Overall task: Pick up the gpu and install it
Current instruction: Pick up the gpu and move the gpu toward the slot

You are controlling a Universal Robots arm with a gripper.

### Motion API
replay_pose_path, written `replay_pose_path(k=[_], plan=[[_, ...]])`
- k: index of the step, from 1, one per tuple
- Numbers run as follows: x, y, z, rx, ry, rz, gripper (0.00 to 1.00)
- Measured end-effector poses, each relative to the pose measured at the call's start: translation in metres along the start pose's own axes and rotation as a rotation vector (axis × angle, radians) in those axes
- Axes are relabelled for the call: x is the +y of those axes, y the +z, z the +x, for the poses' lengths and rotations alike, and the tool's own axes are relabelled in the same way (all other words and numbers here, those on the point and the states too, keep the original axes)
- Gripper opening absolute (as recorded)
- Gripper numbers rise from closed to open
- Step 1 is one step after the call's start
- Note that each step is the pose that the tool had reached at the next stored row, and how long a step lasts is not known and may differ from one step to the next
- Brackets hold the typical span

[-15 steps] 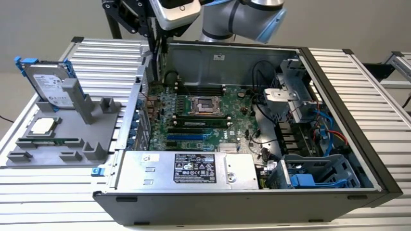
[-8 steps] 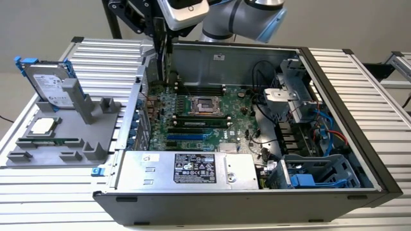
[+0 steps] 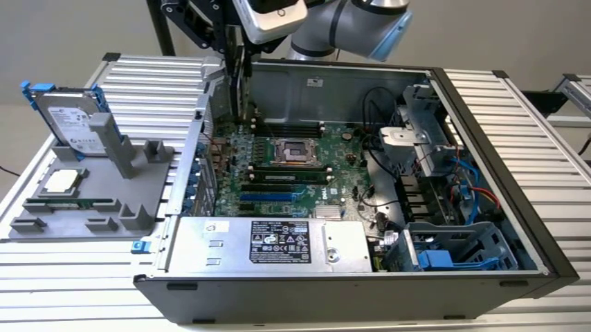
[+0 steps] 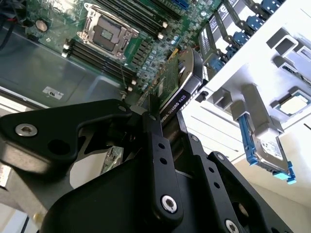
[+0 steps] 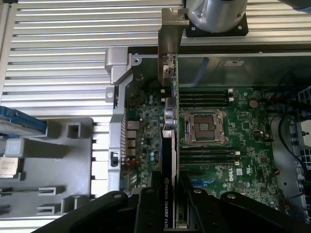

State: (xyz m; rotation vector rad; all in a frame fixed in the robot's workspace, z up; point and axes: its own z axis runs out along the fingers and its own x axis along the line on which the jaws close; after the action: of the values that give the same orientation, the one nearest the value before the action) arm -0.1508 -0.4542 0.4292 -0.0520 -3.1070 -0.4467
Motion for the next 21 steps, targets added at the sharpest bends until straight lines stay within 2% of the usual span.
replay_pose_path(k=[10,21], plan=[[0.0002,0.0000,-0.0028,0.0000,0.000,0.0000,0.00],[0.0007,0.0000,-0.0205,0.0000,0.000,0.0000,0.00]])
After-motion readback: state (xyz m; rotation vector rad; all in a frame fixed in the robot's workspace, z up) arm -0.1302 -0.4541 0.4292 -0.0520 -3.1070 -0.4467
